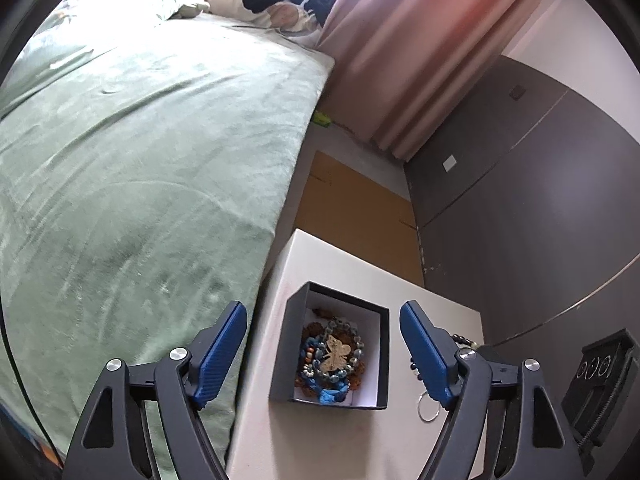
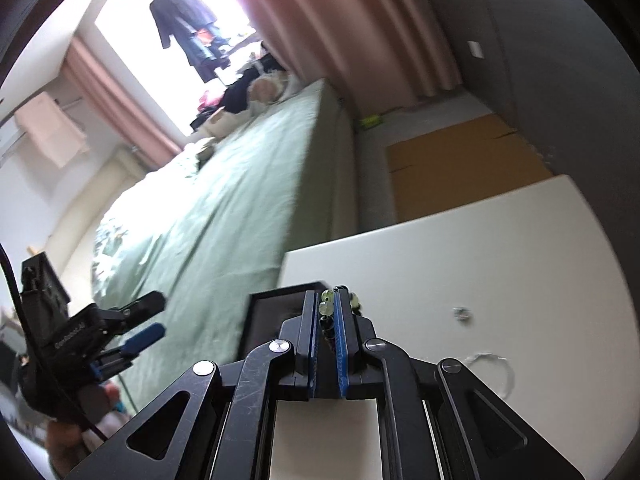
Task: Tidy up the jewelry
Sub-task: 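Lower the black-green bead bracelet into the box and open the right tool, then close the left tool on the silver hoop earring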
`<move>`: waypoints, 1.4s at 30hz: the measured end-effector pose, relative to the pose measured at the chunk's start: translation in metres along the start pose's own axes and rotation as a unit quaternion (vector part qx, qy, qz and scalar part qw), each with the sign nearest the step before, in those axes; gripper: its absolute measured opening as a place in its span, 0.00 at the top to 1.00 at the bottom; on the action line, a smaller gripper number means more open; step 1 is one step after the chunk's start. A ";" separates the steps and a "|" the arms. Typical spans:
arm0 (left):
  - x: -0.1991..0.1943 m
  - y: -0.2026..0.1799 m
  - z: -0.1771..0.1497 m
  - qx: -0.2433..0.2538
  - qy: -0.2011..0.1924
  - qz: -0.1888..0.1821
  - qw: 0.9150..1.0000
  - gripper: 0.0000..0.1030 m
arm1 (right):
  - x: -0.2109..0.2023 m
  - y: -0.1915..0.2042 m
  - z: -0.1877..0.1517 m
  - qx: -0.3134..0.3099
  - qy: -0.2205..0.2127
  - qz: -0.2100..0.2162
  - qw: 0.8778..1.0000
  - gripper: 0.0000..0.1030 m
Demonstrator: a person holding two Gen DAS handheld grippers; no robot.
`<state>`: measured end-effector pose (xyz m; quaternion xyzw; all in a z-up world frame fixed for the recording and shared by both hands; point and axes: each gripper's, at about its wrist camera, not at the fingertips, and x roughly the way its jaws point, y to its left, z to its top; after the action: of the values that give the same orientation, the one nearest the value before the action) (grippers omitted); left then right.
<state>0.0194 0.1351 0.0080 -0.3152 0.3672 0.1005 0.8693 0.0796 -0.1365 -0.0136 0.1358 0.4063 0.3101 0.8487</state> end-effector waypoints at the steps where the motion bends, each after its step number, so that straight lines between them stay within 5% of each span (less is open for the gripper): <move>1: -0.001 0.003 0.002 -0.005 -0.001 0.000 1.000 0.23 | 0.003 0.007 0.000 -0.005 0.002 0.007 1.000 0.91; 7: -0.001 0.017 0.009 -0.027 -0.003 -0.001 1.000 0.23 | 0.020 0.038 0.002 -0.034 0.002 0.031 0.999 0.91; 18: 0.009 0.026 0.018 -0.044 -0.001 0.004 0.999 0.23 | 0.052 0.027 -0.001 -0.023 0.026 0.035 0.999 0.90; 20: 0.010 0.024 0.018 -0.040 0.001 0.004 0.999 0.23 | 0.055 0.025 -0.002 -0.019 0.043 0.037 0.998 0.81; 22: 0.011 0.021 0.017 -0.035 0.002 0.005 0.999 0.23 | 0.049 0.015 -0.002 0.000 0.040 0.032 0.999 0.45; 24: 0.012 0.017 0.015 -0.028 0.005 0.006 1.000 0.23 | 0.040 0.005 -0.002 0.018 0.025 0.022 0.999 0.39; 42: 0.026 -0.047 -0.024 0.048 0.040 -0.006 0.998 0.23 | -0.028 -0.071 -0.005 0.089 0.007 -0.071 0.993 0.39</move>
<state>0.0431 0.0819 -0.0009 -0.2790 0.4043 0.0644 0.8687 0.0918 -0.2092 -0.0340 0.1793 0.4473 0.2122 0.8501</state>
